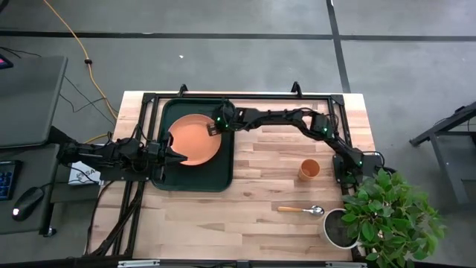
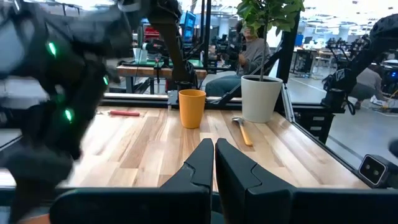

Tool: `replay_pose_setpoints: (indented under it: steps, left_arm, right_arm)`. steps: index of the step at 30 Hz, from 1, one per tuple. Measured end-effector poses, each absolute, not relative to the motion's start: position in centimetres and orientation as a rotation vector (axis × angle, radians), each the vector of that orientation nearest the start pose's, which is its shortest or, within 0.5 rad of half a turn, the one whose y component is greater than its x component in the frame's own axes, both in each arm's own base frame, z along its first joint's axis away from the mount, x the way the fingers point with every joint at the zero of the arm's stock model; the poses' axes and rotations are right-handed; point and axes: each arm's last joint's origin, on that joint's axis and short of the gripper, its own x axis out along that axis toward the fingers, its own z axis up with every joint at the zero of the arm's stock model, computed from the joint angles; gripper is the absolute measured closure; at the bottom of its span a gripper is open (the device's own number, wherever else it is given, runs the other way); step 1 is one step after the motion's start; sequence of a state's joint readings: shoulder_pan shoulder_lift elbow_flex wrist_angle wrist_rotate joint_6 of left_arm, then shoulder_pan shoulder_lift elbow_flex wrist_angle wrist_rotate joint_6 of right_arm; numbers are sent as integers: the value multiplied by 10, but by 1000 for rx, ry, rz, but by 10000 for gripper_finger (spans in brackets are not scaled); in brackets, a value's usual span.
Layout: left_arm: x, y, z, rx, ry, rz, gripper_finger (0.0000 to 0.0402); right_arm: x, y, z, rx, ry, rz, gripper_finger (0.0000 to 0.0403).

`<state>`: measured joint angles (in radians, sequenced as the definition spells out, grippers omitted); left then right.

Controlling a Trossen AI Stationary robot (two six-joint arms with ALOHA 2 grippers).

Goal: Pick and place plate/cup/fork/spoon on tray
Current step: Put the orange plate on the center of the black serving tray, then put the pink fork on the black serving tray to the left side of the orange plate

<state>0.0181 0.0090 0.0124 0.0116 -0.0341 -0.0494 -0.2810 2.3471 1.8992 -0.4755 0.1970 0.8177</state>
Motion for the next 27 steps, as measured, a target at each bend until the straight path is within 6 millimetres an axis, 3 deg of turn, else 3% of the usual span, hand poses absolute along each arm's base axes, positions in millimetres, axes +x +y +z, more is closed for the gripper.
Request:
replay_pose_setpoints:
  steps: [6, 9, 11, 14, 20, 24, 27]
  left_arm:
    - [97, 3, 168, -50, -16, 52, 398]
    - [97, 3, 168, -50, -16, 52, 398]
    - [97, 3, 168, -50, -16, 52, 398]
    - [97, 3, 168, -50, -17, 52, 398]
    - [97, 3, 168, -50, -17, 52, 398]
    - [97, 3, 168, -50, -16, 52, 398]
    - [97, 3, 168, -50, -16, 52, 398]
  right_arm:
    - [453, -156, 215, 526, 824, -891, 194]
    - [430, -149, 240, 316, 958, -961, 188]
    - [412, -141, 246, 189, 1052, -1045, 187]
    - [377, -132, 239, 160, 1136, -1134, 187]
    - [281, -113, 201, 419, 1187, -1250, 187]
    - [221, -103, 191, 629, 1068, -1371, 187]
    - [188, -98, 185, 737, 971, -1465, 187]
